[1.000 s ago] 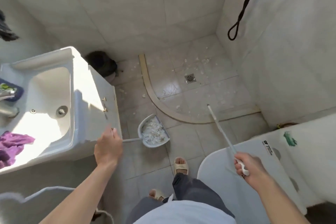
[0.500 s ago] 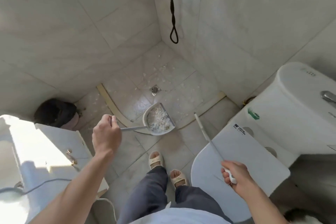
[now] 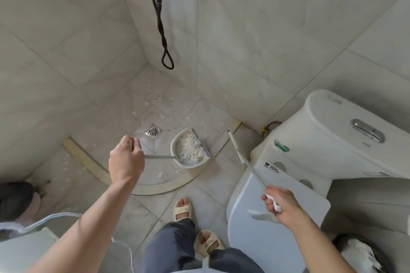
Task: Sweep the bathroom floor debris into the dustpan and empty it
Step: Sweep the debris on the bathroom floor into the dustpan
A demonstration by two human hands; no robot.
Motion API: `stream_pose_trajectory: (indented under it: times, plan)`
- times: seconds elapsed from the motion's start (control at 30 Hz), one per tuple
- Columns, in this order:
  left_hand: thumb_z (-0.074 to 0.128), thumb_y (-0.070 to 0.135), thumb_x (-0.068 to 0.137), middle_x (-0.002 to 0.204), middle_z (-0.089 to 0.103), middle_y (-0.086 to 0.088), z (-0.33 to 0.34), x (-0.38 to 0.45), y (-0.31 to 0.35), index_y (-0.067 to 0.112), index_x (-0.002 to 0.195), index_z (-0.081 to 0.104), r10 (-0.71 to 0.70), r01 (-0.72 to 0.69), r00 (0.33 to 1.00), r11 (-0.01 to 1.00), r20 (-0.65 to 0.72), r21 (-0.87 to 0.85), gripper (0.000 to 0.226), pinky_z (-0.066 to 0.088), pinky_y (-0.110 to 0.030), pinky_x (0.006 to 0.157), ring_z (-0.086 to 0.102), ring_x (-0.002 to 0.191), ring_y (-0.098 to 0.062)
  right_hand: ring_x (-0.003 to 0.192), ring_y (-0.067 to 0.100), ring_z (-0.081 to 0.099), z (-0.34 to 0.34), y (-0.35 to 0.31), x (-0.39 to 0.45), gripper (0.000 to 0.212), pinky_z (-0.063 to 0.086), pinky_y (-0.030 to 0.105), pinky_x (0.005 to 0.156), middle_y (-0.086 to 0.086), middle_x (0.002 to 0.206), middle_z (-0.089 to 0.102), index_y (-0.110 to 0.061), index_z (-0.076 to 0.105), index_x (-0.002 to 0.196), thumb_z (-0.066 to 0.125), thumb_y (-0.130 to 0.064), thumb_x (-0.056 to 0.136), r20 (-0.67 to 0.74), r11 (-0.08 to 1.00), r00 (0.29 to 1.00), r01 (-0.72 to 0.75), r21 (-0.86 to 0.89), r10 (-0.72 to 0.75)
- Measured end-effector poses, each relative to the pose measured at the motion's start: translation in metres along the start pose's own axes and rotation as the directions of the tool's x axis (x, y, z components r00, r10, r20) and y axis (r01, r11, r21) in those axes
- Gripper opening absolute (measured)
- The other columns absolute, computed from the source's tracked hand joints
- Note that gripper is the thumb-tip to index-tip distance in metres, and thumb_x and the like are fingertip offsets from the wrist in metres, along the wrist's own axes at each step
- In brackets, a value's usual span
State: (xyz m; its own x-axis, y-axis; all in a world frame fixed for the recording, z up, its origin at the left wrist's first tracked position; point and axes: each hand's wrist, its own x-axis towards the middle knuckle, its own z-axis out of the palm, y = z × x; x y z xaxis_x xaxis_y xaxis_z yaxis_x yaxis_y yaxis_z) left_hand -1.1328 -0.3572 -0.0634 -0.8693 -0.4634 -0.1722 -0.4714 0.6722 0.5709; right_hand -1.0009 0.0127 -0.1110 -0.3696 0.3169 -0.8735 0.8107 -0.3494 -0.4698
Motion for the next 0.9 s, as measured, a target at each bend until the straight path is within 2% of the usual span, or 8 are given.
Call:
stream_pose_trajectory:
  times: [0.1, 0.2, 0.3, 0.37, 0.5, 0.6, 0.7, 0.9]
  plan:
    - [0.04, 0.044, 0.091, 0.067, 0.06, -0.005, 0.003, 0.026, 0.001, 0.018, 0.074, 0.05, 0.035, -0.035, 0.998, 0.999, 0.049, -0.004, 0.032, 0.056, -0.044, 0.06, 0.063, 0.06, -0.034, 0.033, 0.009, 0.039, 0.022, -0.043, 0.036, 0.008, 0.032, 0.013, 0.034, 0.021, 0.079, 0.056, 0.002, 0.052, 0.103, 0.052, -0.002, 0.096, -0.042, 0.998, 0.999, -0.002, 0.063, 0.005]
    - [0.039, 0.045, 0.089, 0.069, 0.06, -0.004, 0.003, 0.051, -0.005, 0.02, 0.077, 0.052, 0.044, -0.047, 0.995, 0.999, 0.087, 0.028, 0.031, 0.057, -0.045, 0.059, 0.063, 0.062, -0.034, 0.045, 0.012, 0.041, 0.051, -0.07, 0.073, 0.015, 0.04, 0.012, 0.036, 0.024, 0.09, 0.057, -0.001, 0.05, 0.103, 0.055, -0.015, 0.1, -0.043, 0.99, 0.997, -0.05, 0.131, 0.056]
    - [0.039, 0.045, 0.086, 0.073, 0.061, -0.004, 0.0, 0.069, -0.015, 0.02, 0.079, 0.052, 0.029, -0.034, 0.996, 0.998, 0.084, 0.06, 0.029, 0.058, -0.045, 0.061, 0.062, 0.066, -0.035, 0.042, 0.013, 0.049, 0.085, -0.072, 0.097, 0.006, 0.039, 0.012, 0.036, 0.02, 0.09, 0.055, -0.001, 0.049, 0.093, 0.05, -0.003, 0.098, -0.069, 0.988, 0.991, -0.107, 0.113, 0.115]
    - [0.038, 0.046, 0.085, 0.074, 0.062, -0.005, 0.0, 0.079, -0.021, 0.021, 0.079, 0.051, 0.016, -0.023, 0.996, 0.997, 0.082, 0.078, 0.029, 0.057, -0.045, 0.062, 0.063, 0.065, -0.036, 0.037, 0.014, 0.047, 0.104, -0.059, 0.104, 0.018, 0.035, 0.012, 0.035, 0.017, 0.086, 0.048, -0.004, 0.046, 0.081, 0.04, 0.01, 0.091, -0.093, 0.985, 0.983, -0.149, 0.089, 0.157]
    - [0.036, 0.046, 0.086, 0.074, 0.063, -0.007, 0.001, 0.089, -0.025, 0.021, 0.08, 0.051, 0.004, -0.011, 0.996, 0.997, 0.084, 0.081, 0.03, 0.056, -0.045, 0.067, 0.064, 0.065, -0.037, 0.028, 0.011, 0.041, 0.126, -0.014, 0.071, 0.019, 0.032, 0.011, 0.033, 0.02, 0.077, 0.052, -0.003, 0.049, 0.087, 0.036, 0.011, 0.09, -0.066, 0.966, 0.963, -0.258, 0.035, 0.26]
    - [0.038, 0.038, 0.092, 0.076, 0.064, -0.011, 0.002, 0.088, -0.02, 0.019, 0.081, 0.052, -0.013, 0.009, 0.998, 0.997, 0.056, 0.073, 0.026, 0.053, -0.043, 0.07, 0.061, 0.07, -0.037, 0.03, 0.007, 0.033, 0.11, 0.006, 0.033, 0.015, 0.025, 0.01, 0.031, 0.018, 0.076, 0.051, -0.001, 0.051, 0.085, 0.042, 0.006, 0.095, 0.014, 0.951, 0.951, -0.308, 0.01, 0.308]
    - [0.04, 0.032, 0.098, 0.084, 0.064, -0.017, 0.001, 0.083, -0.02, 0.013, 0.088, 0.055, -0.03, 0.028, 0.999, 0.994, 0.019, 0.101, 0.026, 0.048, -0.042, 0.071, 0.057, 0.077, -0.04, 0.034, 0.005, 0.031, 0.077, 0.002, 0.013, 0.009, 0.022, 0.01, 0.03, 0.016, 0.076, 0.05, 0.001, 0.052, 0.09, 0.047, 0.001, 0.097, 0.106, 0.947, 0.945, -0.317, 0.057, 0.31]
    - [0.04, 0.031, 0.099, 0.088, 0.065, -0.021, -0.02, 0.057, -0.039, 0.01, 0.09, 0.056, -0.072, 0.08, 0.994, 0.991, -0.08, 0.105, 0.028, 0.044, -0.041, 0.071, 0.057, 0.079, -0.04, 0.034, 0.003, 0.034, 0.033, -0.029, 0.002, 0.011, 0.027, 0.009, 0.028, 0.014, 0.073, 0.05, -0.004, 0.048, 0.088, 0.047, -0.002, 0.098, 0.182, 0.93, 0.939, -0.324, 0.171, 0.293]
